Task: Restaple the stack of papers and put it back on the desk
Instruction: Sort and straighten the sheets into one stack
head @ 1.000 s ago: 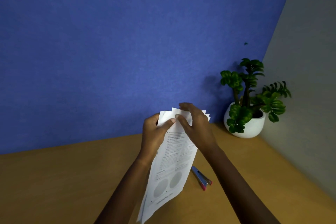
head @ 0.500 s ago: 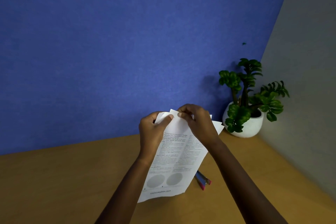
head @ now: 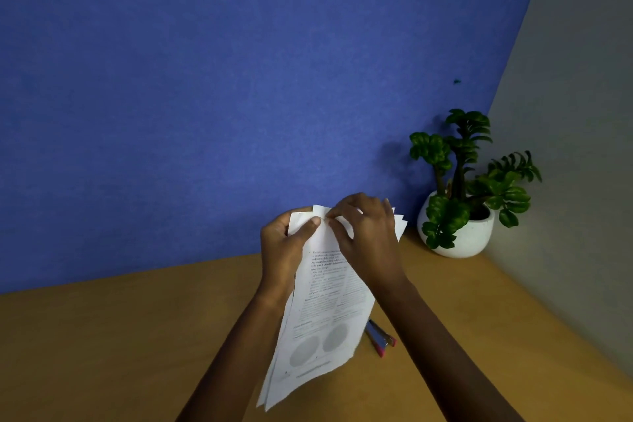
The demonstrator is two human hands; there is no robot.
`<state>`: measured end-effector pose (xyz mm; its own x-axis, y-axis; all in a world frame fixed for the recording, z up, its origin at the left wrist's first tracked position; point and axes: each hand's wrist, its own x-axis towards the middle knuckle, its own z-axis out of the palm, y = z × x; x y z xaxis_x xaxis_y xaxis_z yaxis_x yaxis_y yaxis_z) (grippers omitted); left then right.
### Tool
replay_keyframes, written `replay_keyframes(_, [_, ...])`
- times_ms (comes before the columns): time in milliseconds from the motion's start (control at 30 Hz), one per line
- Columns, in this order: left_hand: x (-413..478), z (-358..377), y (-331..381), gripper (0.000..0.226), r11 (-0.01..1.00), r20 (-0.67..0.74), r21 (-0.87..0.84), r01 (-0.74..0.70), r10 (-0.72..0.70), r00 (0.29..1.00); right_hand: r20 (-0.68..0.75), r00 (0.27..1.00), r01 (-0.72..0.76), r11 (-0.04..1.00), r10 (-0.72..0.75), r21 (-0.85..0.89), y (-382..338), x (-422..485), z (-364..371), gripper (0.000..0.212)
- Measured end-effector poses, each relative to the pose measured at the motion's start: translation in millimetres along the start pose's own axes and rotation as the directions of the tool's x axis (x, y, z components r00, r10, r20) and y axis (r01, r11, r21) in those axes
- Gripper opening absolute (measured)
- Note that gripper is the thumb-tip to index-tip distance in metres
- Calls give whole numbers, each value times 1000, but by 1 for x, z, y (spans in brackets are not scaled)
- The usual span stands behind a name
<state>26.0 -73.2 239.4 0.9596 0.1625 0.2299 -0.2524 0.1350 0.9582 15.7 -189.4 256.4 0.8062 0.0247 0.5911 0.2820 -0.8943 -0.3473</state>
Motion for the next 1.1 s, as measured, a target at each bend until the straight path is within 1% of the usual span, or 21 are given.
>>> replay_keyframes(100, [0, 0, 0, 13, 999, 28, 32, -27, 26, 999, 7, 1000, 27, 1000, -27, 5, -1, 0, 1, 21])
replay_keyframes(200, [0, -1, -1, 10, 998, 40, 52, -35, 33, 999, 32, 999, 9, 996, -12, 91, 0, 1, 1, 22])
replay_keyframes(300, [1, -2, -2, 6, 1000, 67, 30, 1, -3, 998, 47, 999, -11, 979, 2, 206, 0, 3, 0, 19])
replay_keyframes(400, [2, -4, -4, 6, 998, 123, -10, 65, -63, 990, 64, 998, -15, 972, 0, 235, 2, 6, -3, 17])
replay_keyframes(467, [2, -4, -4, 7, 995, 168, -23, 95, -90, 982, 63, 998, -2, 976, -12, 218, 2, 6, -4, 19])
replay_keyframes(633, [2, -5, -4, 11, 983, 230, -79, 166, -144, 962, 47, 998, 27, 996, -32, 91, 0, 6, 0, 27])
replay_keyframes(833, [3, -4, -5, 14, 976, 235, -89, 197, -171, 957, 23, 997, 79, 997, -78, -19, -2, 6, 3, 31])
replay_keyframes(1100, [6, -6, -9, 9, 979, 221, -80, 186, -165, 961, 27, 996, 88, 995, -87, -36, -2, 7, 10, 35])
